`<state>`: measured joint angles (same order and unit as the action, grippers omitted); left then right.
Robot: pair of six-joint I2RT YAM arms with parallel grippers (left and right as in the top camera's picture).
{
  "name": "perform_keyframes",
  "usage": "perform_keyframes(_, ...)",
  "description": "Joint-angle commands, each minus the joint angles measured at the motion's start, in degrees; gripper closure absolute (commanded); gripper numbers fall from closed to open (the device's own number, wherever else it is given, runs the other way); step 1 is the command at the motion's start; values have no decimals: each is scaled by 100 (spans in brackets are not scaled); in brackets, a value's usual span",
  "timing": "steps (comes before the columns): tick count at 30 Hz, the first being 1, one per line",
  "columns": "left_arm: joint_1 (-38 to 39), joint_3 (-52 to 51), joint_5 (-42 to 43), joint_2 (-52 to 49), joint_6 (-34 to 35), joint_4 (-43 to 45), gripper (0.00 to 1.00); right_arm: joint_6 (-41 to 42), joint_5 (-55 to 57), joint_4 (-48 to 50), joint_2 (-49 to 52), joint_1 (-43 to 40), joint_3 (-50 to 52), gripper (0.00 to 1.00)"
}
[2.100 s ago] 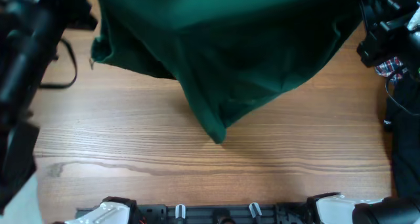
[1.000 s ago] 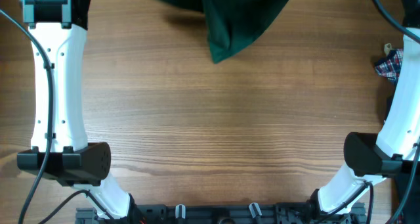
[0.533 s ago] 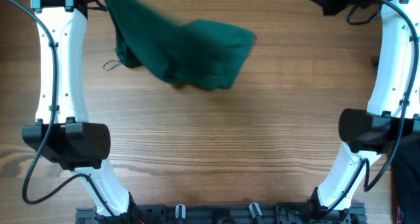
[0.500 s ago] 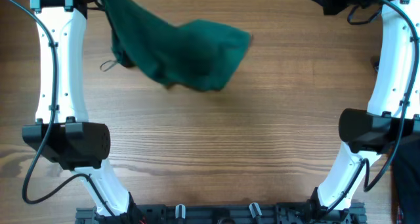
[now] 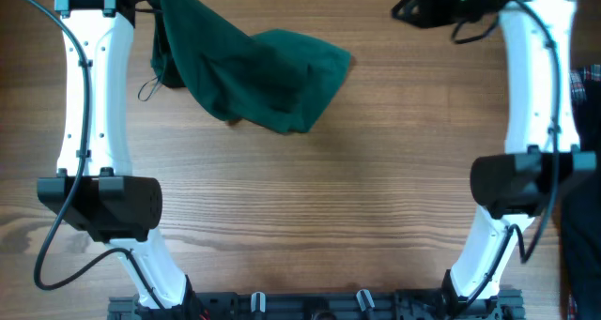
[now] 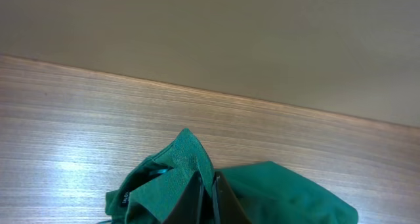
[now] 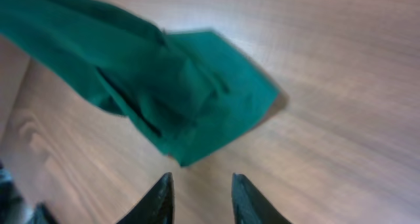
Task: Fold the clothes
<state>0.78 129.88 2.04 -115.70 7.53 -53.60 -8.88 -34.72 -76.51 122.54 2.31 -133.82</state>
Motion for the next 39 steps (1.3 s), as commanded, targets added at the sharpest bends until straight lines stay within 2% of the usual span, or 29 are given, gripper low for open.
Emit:
perform_keyframes(1,61,57,111,98,-111,37,96,817,-136,719,175,544,1204,51)
perform_keyframes(6,61,57,111,98,-111,9,96,1456,-133,2118,175,1252,2361,17)
perform_keyframes(7,61,57,111,98,-111,11,96,1576,-105,2396,175,1397,2524,15)
perform_keyframes(10,61,57,114,98,-111,-17,96,2415,315,3156,177,1690,2940,15)
perform_keyframes(15,61,57,111,98,-111,-90,96,3362,623,3963,177,1753,3401,17)
perform_keyframes(19,61,57,111,98,-111,-103,96,3668,627,4730,223,1764,3731,20)
perform_keyframes(23,61,57,114,98,-111,-109,96,4030,647,4994,505,1784,3731,21)
perform_keyframes(28,61,57,111,98,-111,-111,96,4054,426,5318,1102,1985,3731,24)
perform_keyframes(30,61,57,111,98,-111,-114,96,4030,428,5399,1187,2081,3731,31)
perform_keyframes(32,61,57,111,98,-111,-114,96,3908,323,5591,1180,2149,3729,50)
perform_keyframes(33,61,57,111,98,-111,-114,96,3871,85,5720,1156,2153,3729,62)
perform_keyframes(34,61,57,111,98,-111,-114,96,3873,-107,5816,1134,2144,3727,83)
perform_keyframes(35,61,57,111,98,-111,-114,96,3866,-280,5858,1093,2122,3689,96)
perform_keyframes(39,61,59,114,105,-111,-107,96,3307,-282,5403,605,1895,3501,96)
